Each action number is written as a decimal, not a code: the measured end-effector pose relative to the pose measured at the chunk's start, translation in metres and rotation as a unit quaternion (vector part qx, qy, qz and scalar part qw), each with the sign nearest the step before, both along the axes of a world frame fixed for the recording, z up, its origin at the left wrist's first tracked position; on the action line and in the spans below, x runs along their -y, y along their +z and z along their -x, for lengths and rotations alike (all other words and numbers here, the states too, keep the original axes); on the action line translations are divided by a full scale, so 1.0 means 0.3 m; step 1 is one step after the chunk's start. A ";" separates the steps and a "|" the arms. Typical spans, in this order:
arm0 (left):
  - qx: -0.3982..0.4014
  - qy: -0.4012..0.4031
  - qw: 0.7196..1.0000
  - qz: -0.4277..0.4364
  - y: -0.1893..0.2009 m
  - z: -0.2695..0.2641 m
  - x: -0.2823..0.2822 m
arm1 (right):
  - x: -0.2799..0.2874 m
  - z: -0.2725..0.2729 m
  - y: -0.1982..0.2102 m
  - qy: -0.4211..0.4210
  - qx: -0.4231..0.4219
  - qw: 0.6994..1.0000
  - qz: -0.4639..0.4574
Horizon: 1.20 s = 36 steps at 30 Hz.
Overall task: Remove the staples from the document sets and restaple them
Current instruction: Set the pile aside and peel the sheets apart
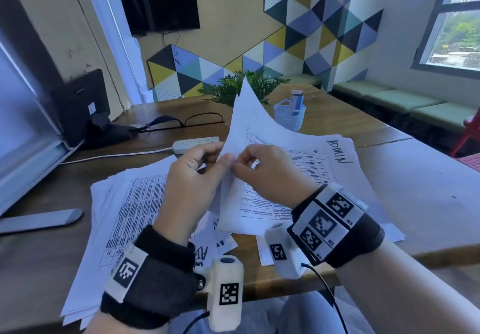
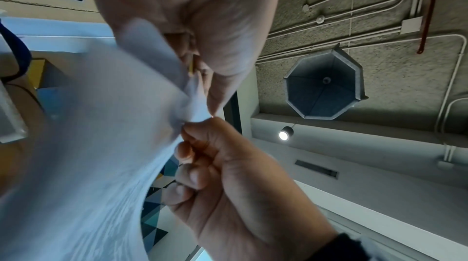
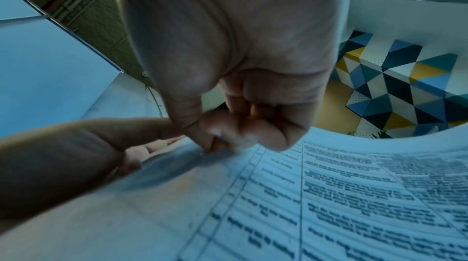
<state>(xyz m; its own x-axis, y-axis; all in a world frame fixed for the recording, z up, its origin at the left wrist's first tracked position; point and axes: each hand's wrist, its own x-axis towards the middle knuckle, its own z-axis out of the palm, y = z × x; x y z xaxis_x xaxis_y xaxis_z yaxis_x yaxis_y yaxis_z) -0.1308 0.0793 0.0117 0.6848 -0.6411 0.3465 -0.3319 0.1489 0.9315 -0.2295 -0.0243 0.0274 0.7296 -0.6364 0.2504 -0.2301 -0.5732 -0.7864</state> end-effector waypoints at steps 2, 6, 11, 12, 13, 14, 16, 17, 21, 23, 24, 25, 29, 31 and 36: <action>-0.020 -0.022 0.999 -0.015 -0.012 0.009 -0.012 | 0.007 0.003 -0.003 0.001 -0.009 1.000 0.007; -0.010 -0.013 0.999 -0.029 -0.033 0.020 -0.027 | 0.003 0.024 -0.001 0.036 0.024 0.998 -0.052; -0.009 -0.016 1.000 -0.011 -0.024 0.028 -0.031 | 0.017 0.032 0.013 0.029 0.028 0.999 -0.023; -0.010 -0.019 1.000 -0.007 -0.021 0.031 -0.032 | 0.019 0.032 0.019 0.030 0.022 0.999 -0.016; -0.008 -0.020 1.000 -0.006 -0.018 0.034 -0.033 | 0.020 0.031 0.026 0.030 0.014 0.999 -0.010; -0.003 -0.017 1.000 -0.007 -0.018 0.035 -0.033 | 0.019 0.029 0.031 0.030 0.007 1.000 -0.006; 0.008 -0.006 1.000 -0.010 -0.017 0.036 -0.031 | 0.019 0.021 0.033 0.028 0.004 1.000 -0.005; 0.009 -0.001 1.000 -0.011 -0.016 0.036 -0.029 | 0.017 0.016 0.031 0.028 0.010 1.000 -0.007; 0.006 0.014 1.000 -0.025 -0.012 0.031 -0.027 | 0.007 0.004 0.011 0.032 0.042 0.998 -0.016; 0.009 0.020 0.999 -0.029 -0.010 0.029 -0.025 | 0.007 0.003 0.004 0.034 0.055 0.998 -0.025; 0.012 0.023 0.999 -0.029 -0.008 0.029 -0.023 | 0.007 0.003 0.002 0.035 0.059 0.997 -0.027; 0.014 0.024 0.999 -0.028 -0.006 0.029 -0.020 | 0.008 0.003 0.001 0.035 0.064 0.997 -0.026; 0.035 0.019 0.999 -0.034 0.011 0.029 -0.005 | 0.013 0.006 -0.007 0.025 0.078 0.997 -0.002; 0.040 0.022 0.998 -0.041 0.017 0.023 0.008 | 0.016 0.006 -0.012 0.018 0.082 0.996 0.019; 0.054 0.015 0.998 -0.026 0.033 0.026 0.040 | 0.041 0.002 -0.012 0.005 0.096 0.995 0.029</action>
